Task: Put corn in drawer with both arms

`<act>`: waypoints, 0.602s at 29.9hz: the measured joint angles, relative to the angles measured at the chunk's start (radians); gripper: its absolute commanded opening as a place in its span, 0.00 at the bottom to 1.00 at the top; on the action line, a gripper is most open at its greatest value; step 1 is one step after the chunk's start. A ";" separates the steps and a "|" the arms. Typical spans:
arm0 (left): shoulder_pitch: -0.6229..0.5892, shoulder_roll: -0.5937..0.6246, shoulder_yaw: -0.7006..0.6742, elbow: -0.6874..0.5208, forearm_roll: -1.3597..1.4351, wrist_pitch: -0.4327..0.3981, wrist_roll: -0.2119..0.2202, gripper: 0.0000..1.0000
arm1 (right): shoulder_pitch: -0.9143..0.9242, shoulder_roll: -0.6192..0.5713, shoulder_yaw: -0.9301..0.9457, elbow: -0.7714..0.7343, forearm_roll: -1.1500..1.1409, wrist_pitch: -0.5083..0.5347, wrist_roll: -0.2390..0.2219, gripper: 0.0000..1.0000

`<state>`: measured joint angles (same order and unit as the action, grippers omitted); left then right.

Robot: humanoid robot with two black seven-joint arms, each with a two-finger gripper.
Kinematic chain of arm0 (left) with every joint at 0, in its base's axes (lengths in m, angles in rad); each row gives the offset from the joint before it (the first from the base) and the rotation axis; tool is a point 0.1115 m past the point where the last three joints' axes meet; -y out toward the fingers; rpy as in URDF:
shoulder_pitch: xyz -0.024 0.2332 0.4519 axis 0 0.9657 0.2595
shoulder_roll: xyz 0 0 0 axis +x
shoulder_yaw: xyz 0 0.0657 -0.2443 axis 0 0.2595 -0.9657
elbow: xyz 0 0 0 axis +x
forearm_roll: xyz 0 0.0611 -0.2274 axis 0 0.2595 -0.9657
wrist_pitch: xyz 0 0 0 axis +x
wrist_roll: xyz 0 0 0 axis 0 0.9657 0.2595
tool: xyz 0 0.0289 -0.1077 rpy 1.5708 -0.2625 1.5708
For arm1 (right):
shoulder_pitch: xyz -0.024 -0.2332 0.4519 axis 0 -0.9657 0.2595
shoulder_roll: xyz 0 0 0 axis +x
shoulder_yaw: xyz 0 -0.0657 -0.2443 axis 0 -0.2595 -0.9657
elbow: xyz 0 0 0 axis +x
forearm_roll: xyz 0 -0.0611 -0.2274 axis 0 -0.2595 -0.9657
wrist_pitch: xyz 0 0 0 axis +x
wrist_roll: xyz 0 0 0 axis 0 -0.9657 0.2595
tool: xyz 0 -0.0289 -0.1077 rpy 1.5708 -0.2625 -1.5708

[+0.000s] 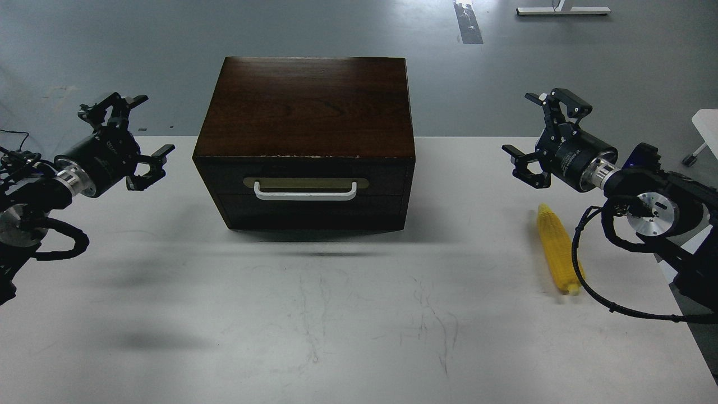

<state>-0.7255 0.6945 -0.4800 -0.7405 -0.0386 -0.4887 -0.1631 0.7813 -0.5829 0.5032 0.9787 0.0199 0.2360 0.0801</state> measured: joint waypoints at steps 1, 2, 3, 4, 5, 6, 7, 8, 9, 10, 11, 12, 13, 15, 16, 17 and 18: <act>-0.001 0.000 0.000 0.000 0.000 0.000 0.000 0.99 | 0.001 0.000 0.000 0.000 0.000 0.000 0.001 1.00; -0.003 0.000 0.000 -0.001 0.000 0.000 0.000 0.99 | 0.001 0.000 0.000 0.000 0.000 0.000 0.001 1.00; -0.006 0.000 0.000 0.000 0.000 0.000 0.000 0.99 | 0.002 0.000 0.000 0.000 0.000 0.000 0.002 1.00; -0.008 0.001 0.000 0.000 0.000 0.000 0.000 0.99 | 0.003 0.000 0.001 0.000 0.000 0.000 0.002 1.00; -0.010 0.001 0.000 0.000 0.000 0.000 0.000 0.99 | 0.004 0.000 0.004 0.000 0.000 0.000 0.004 1.00; -0.011 0.002 0.000 0.001 0.000 0.000 0.000 0.99 | 0.006 0.000 0.009 0.000 0.000 0.000 0.005 1.00; -0.012 0.002 0.000 0.001 0.000 0.000 0.000 0.99 | 0.006 0.001 0.013 0.000 0.000 0.000 0.006 1.00; -0.013 0.002 -0.001 0.001 0.000 0.000 0.000 0.99 | 0.006 0.003 0.016 0.000 0.000 0.000 0.007 1.00; -0.014 0.002 -0.002 0.001 -0.001 0.000 0.000 0.99 | 0.006 0.004 0.018 0.000 0.000 0.000 0.007 1.00; -0.014 0.003 -0.003 0.001 -0.001 0.000 0.000 0.99 | 0.006 0.006 0.023 0.000 0.000 0.000 0.007 1.00; -0.014 0.003 -0.003 0.001 -0.001 0.000 0.000 0.99 | 0.006 0.006 0.031 0.000 0.000 0.000 0.007 1.00; -0.014 0.004 -0.003 0.001 -0.002 0.000 0.000 0.99 | 0.006 0.006 0.045 0.001 0.000 0.000 0.007 1.00; -0.014 0.004 -0.003 0.001 -0.002 0.000 0.000 0.99 | 0.005 0.004 0.057 0.001 0.000 0.000 0.008 1.00; -0.014 0.004 -0.003 0.001 -0.002 0.000 0.000 0.99 | 0.002 0.000 0.070 0.001 0.000 0.000 0.008 1.00; -0.014 0.004 -0.003 0.001 -0.002 0.000 0.000 0.99 | 0.001 -0.002 0.072 0.001 0.000 0.001 0.008 1.00; -0.014 0.004 -0.003 0.001 -0.003 0.000 0.000 0.99 | 0.001 -0.003 0.074 0.001 0.000 0.002 0.008 1.00; -0.014 0.004 -0.003 0.001 -0.003 0.000 0.000 0.99 | 0.002 -0.003 0.076 0.002 0.000 0.004 0.008 1.00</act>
<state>-0.7393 0.6980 -0.4830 -0.7393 -0.0413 -0.4887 -0.1626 0.7830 -0.5863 0.5789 0.9804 0.0200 0.2396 0.0878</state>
